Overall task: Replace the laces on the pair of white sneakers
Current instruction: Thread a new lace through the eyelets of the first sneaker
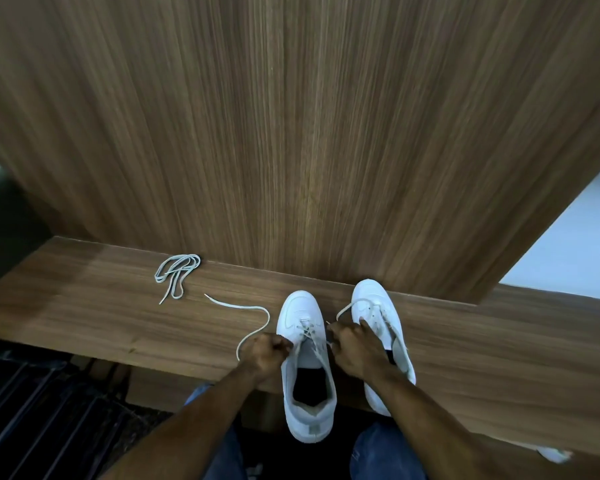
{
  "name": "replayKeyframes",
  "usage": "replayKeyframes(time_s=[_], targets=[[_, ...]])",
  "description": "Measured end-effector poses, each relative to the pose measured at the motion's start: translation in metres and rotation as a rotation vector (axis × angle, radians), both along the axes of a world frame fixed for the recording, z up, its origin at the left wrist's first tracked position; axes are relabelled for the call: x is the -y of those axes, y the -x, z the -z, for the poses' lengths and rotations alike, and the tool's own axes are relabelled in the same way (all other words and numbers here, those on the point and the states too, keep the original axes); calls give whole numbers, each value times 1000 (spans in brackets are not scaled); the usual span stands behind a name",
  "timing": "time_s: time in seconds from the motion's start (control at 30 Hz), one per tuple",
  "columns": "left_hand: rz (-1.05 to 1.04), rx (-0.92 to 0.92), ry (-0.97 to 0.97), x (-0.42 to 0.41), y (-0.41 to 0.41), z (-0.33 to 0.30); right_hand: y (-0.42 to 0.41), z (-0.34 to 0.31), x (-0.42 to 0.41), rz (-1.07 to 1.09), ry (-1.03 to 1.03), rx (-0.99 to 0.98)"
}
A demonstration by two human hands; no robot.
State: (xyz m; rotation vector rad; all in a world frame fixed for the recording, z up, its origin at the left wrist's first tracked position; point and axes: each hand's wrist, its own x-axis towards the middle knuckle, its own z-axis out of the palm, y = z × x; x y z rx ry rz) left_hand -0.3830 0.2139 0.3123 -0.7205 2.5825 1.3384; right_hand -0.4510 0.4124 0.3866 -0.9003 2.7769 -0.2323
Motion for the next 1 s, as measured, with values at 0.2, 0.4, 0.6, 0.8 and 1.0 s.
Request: replayKeyframes(time_s=[0.2,0.4,0.6,0.8,1.0], targets=[[115,95,318,-22,-9,-56,-17,11,15,146,162,128],[100,113,320,-20,-7,-65,-15,16,17,199,193,157],[73,108,396,-12,-11,-65,-6,8,11,68,-21,-22],[134,173,729,-6,-15,-66,-4,11,-4,-63,-95,-375],[85,184,632,-6,-11,-64,-9,-10,-3,-35,-76,-90]])
